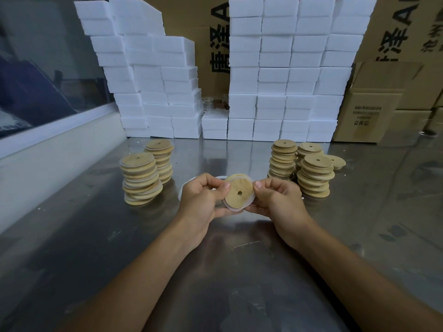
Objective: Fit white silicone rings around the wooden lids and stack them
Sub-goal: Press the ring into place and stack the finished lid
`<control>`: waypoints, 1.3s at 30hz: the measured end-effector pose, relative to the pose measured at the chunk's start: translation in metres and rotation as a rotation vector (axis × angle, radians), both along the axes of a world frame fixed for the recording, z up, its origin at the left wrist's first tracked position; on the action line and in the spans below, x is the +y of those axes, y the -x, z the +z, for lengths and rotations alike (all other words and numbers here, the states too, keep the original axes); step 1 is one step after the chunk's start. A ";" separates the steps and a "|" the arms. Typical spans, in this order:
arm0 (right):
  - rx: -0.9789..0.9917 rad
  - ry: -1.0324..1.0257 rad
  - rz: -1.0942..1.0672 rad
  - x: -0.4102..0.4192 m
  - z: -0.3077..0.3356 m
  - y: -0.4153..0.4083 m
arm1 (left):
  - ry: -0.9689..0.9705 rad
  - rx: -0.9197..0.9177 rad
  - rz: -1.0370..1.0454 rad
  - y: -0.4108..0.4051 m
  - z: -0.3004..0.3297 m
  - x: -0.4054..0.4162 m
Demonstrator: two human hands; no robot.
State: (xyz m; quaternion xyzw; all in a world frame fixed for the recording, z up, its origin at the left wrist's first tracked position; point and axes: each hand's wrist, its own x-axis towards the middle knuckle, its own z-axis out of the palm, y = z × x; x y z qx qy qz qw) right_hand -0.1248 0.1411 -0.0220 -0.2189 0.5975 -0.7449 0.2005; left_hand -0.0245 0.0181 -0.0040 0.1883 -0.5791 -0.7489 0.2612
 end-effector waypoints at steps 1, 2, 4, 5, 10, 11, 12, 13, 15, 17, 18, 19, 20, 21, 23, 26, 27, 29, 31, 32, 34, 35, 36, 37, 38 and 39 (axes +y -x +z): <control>-0.012 0.004 0.002 -0.001 0.000 0.000 | -0.005 0.002 0.003 0.000 0.000 -0.001; -0.016 0.008 0.000 -0.001 0.000 -0.001 | -0.013 0.006 0.003 0.000 0.000 -0.001; 0.004 0.016 -0.014 -0.001 0.000 -0.001 | -0.043 0.018 -0.002 0.000 0.000 0.000; 0.025 0.019 -0.023 0.000 0.000 -0.001 | -0.064 0.025 -0.004 0.000 -0.001 0.000; 0.092 -0.001 -0.055 -0.003 -0.001 -0.005 | -0.157 0.082 -0.005 0.003 -0.003 0.002; 0.082 -0.008 -0.055 -0.003 -0.001 -0.006 | -0.174 0.095 -0.005 0.004 -0.004 0.002; 0.065 -0.009 -0.046 -0.004 -0.001 -0.006 | -0.187 0.106 -0.002 0.004 -0.004 0.001; 0.054 -0.003 -0.034 -0.004 -0.001 -0.007 | -0.188 0.113 0.002 0.005 -0.004 0.001; 0.086 0.010 -0.024 -0.004 -0.001 -0.008 | -0.136 0.103 0.013 0.004 -0.005 -0.001; 0.211 -0.004 -0.081 -0.004 -0.003 -0.010 | 0.018 0.054 0.053 0.003 -0.007 -0.002; 0.310 -0.030 -0.139 -0.005 -0.004 -0.010 | 0.109 0.027 0.078 0.003 -0.008 -0.002; 0.423 -0.066 -0.201 -0.005 -0.005 -0.011 | 0.187 0.006 0.099 0.002 -0.010 -0.003; 0.535 -0.102 -0.252 -0.006 -0.005 -0.011 | 0.243 -0.006 0.113 0.003 -0.011 -0.003; 0.636 -0.129 -0.286 -0.005 -0.004 -0.010 | 0.280 -0.011 0.117 0.003 -0.013 -0.003; 0.807 -0.164 -0.325 -0.003 -0.004 -0.009 | 0.326 0.005 0.107 0.005 -0.014 -0.002; 0.930 -0.227 -0.318 -0.003 -0.005 -0.011 | 0.357 0.058 0.083 0.008 -0.016 0.000; 0.942 -0.231 -0.315 -0.003 -0.004 -0.012 | 0.372 0.066 0.079 0.008 -0.017 0.000; 0.952 -0.220 -0.322 -0.003 -0.004 -0.012 | 0.395 0.070 0.083 0.010 -0.018 0.000; 0.946 -0.223 -0.341 -0.004 -0.004 -0.012 | 0.421 0.063 0.096 0.011 -0.020 0.000; 0.932 -0.232 -0.350 -0.005 -0.004 -0.013 | 0.436 0.061 0.100 0.011 -0.021 0.000; 0.878 -0.260 -0.351 -0.006 -0.006 -0.012 | 0.486 0.056 0.103 0.012 -0.024 0.001; 0.845 -0.271 -0.345 -0.006 -0.007 -0.011 | 0.516 0.054 0.101 0.012 -0.025 0.002; 0.824 -0.276 -0.341 -0.006 -0.007 -0.010 | 0.529 0.053 0.098 0.012 -0.025 0.002; 0.821 -0.271 -0.342 -0.005 -0.007 -0.008 | 0.513 0.052 0.097 0.012 -0.025 0.003; 0.826 -0.258 -0.344 -0.004 -0.007 -0.007 | 0.472 0.053 0.097 0.012 -0.025 0.003; 0.829 -0.237 -0.338 -0.003 -0.006 -0.006 | 0.428 0.051 0.100 0.012 -0.024 0.003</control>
